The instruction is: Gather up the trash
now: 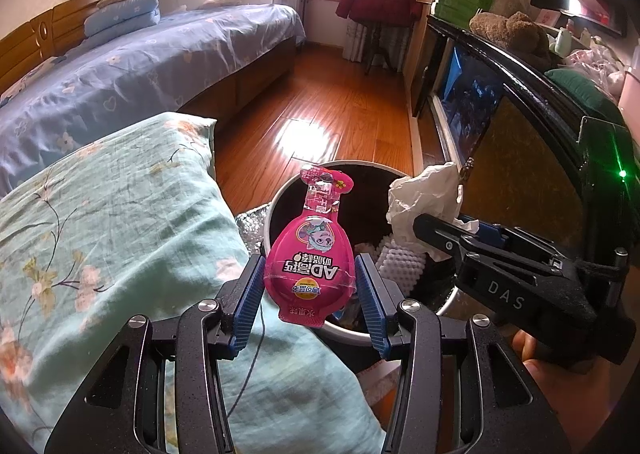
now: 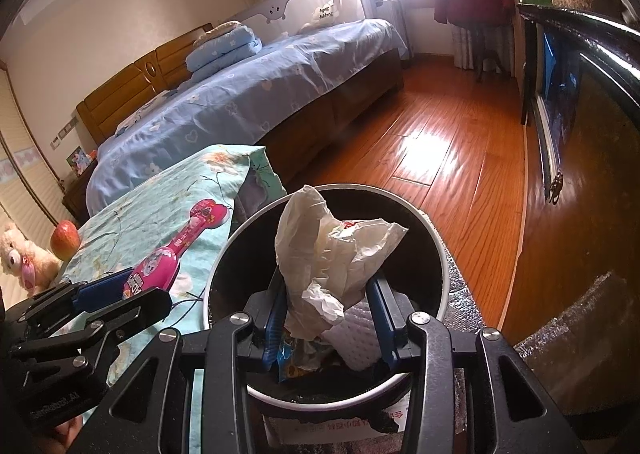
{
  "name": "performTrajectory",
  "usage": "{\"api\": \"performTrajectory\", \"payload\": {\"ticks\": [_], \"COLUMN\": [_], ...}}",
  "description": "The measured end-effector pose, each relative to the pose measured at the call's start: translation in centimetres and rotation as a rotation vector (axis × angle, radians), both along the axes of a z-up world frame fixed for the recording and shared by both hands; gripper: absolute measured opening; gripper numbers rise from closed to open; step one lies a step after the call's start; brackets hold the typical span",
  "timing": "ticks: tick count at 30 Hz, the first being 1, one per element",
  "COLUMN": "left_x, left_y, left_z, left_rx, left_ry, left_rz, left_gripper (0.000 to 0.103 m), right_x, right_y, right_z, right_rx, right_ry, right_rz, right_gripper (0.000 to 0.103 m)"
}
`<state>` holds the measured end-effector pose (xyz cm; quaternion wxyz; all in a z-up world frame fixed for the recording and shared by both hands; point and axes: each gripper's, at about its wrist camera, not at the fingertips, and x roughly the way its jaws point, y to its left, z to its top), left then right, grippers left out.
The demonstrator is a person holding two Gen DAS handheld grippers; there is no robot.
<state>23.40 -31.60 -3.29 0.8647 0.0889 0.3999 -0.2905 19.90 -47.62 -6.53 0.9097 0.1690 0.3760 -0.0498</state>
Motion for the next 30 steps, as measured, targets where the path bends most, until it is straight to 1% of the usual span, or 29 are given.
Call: {"api": "performTrajectory", "payload": {"ticks": [27, 30], "left_x": [-0.08, -0.06], "left_y": [0.08, 0.19], "left_z": [0.19, 0.22], "left_rx": [-0.003, 0.0], "left_ry": [0.009, 0.009], "left_rz": [-0.009, -0.002], "left_gripper": [0.046, 0.048], "right_x": [-0.28, -0.41], "right_y": [-0.65, -0.75], "right_z": [0.08, 0.21], "right_rx": [0.026, 0.028], "right_ry": [0.012, 0.014], "right_rz": [0.002, -0.002], "right_gripper": [0.043, 0.048]}}
